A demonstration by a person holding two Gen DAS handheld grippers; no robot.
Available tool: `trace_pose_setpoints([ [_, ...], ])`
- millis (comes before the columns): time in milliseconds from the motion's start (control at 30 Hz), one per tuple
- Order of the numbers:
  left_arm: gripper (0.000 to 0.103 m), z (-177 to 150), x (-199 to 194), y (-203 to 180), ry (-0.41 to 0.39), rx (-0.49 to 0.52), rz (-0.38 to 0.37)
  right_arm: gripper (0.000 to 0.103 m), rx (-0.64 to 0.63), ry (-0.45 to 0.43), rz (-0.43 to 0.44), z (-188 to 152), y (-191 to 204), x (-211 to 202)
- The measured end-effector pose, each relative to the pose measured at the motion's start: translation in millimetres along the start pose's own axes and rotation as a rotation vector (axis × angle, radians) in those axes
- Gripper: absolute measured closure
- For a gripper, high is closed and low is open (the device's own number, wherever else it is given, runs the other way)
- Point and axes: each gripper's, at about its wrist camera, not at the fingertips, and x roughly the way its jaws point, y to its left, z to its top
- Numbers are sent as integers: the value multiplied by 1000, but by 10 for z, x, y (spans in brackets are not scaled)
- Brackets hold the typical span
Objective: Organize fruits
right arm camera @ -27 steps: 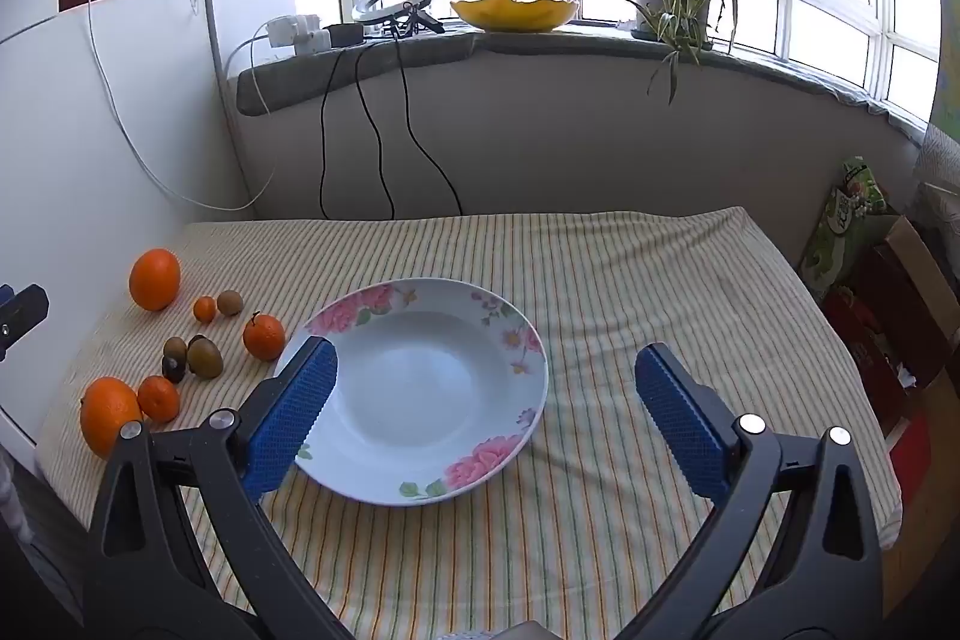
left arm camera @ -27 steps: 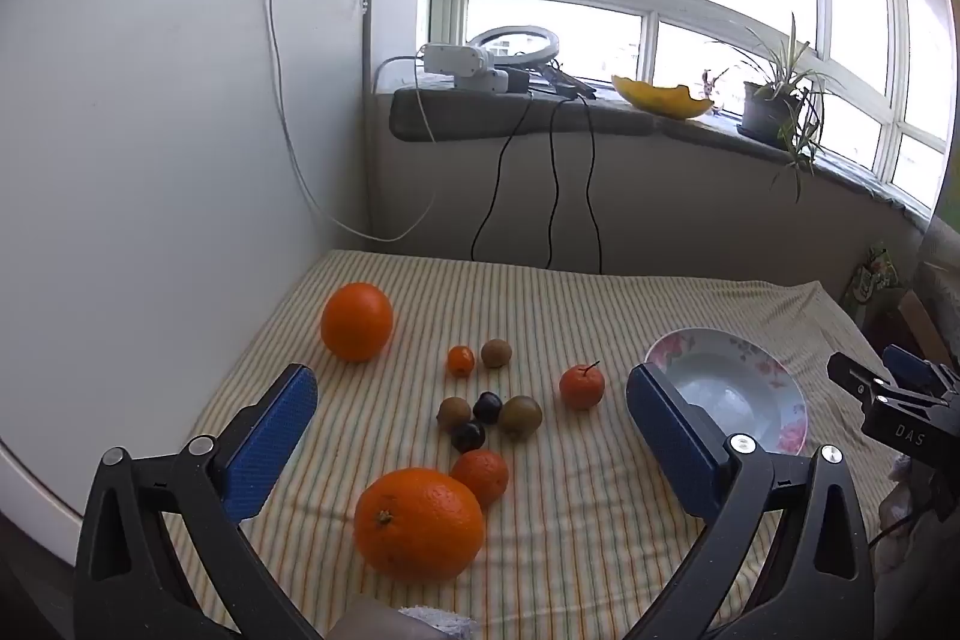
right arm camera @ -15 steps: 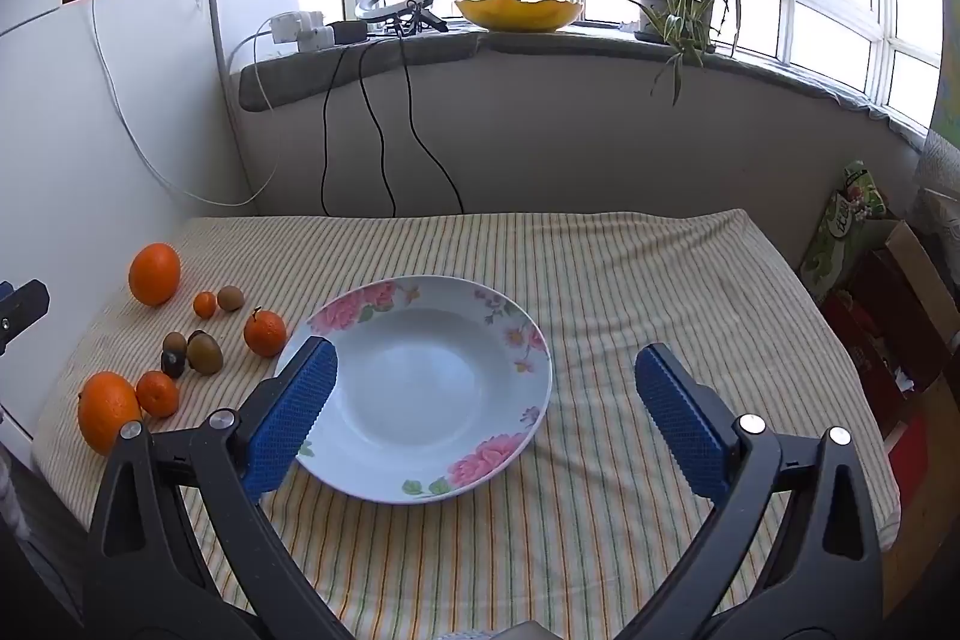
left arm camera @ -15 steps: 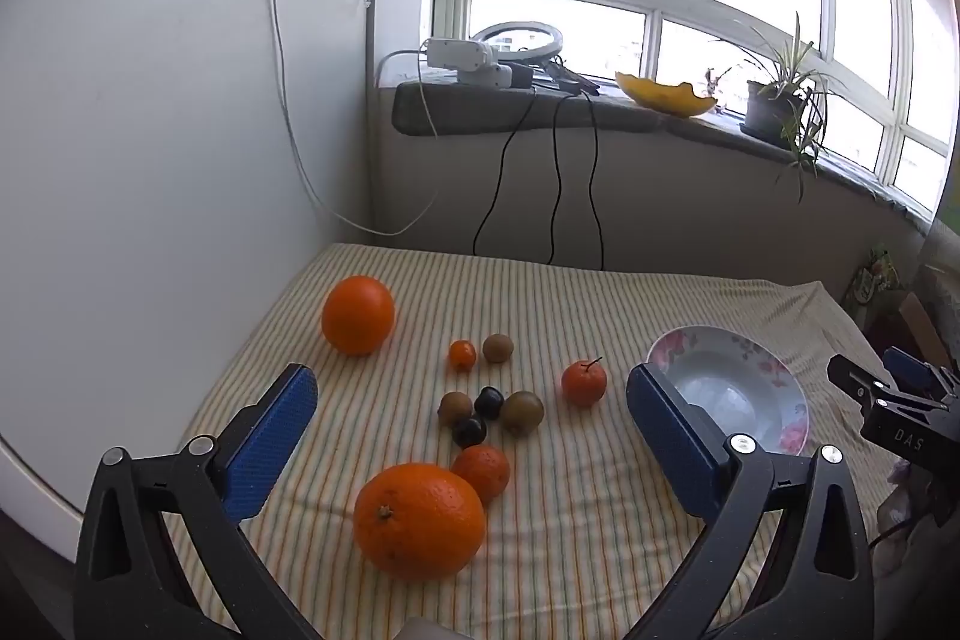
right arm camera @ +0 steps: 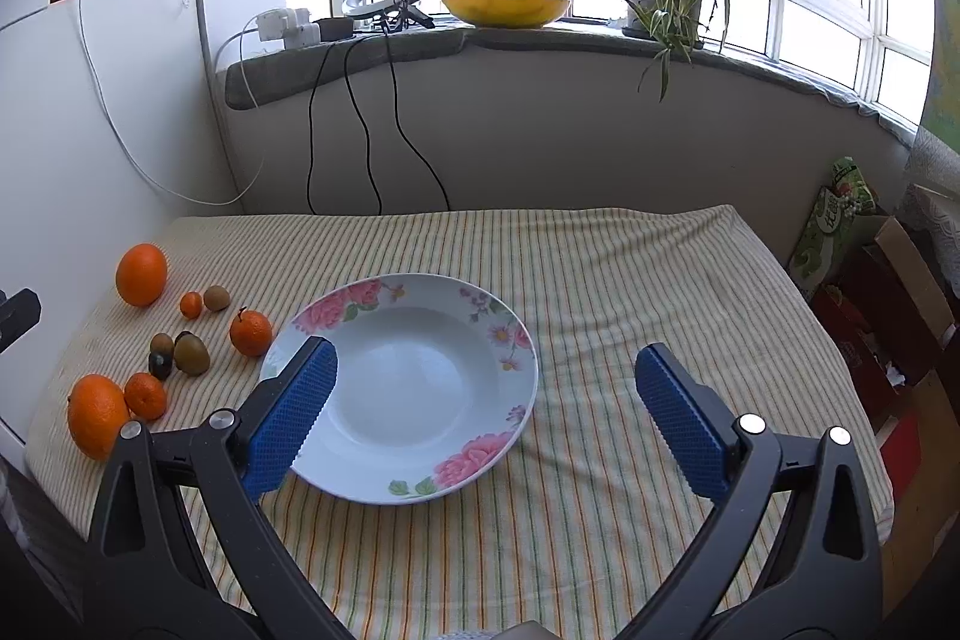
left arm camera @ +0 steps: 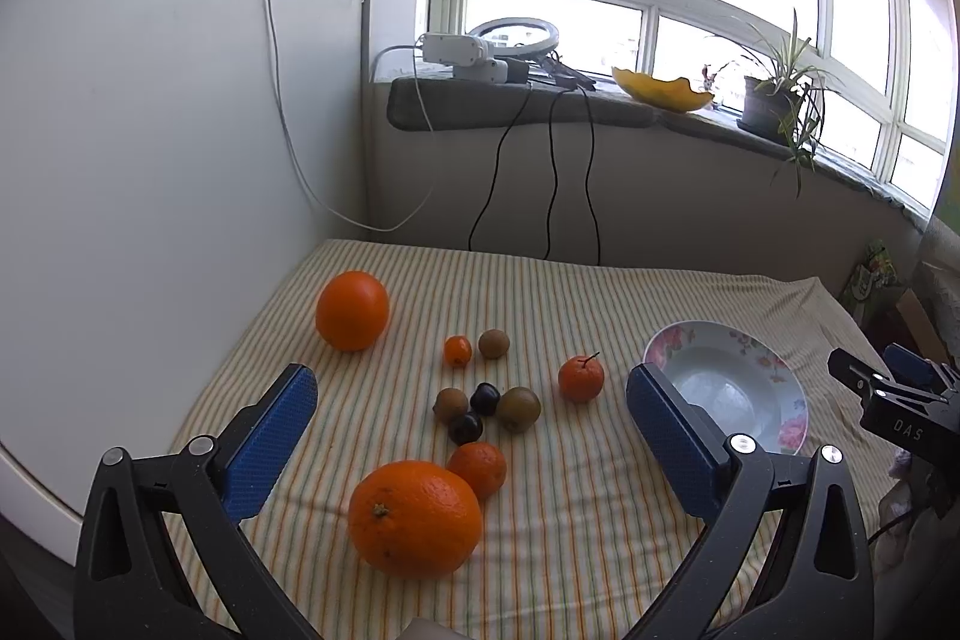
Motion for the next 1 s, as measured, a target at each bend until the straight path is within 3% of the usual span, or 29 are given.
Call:
trace_pose_setpoints([
  [1000,1,-13,-44,-38,-3,7,3,1,-2,4,-3,8,3,5],
])
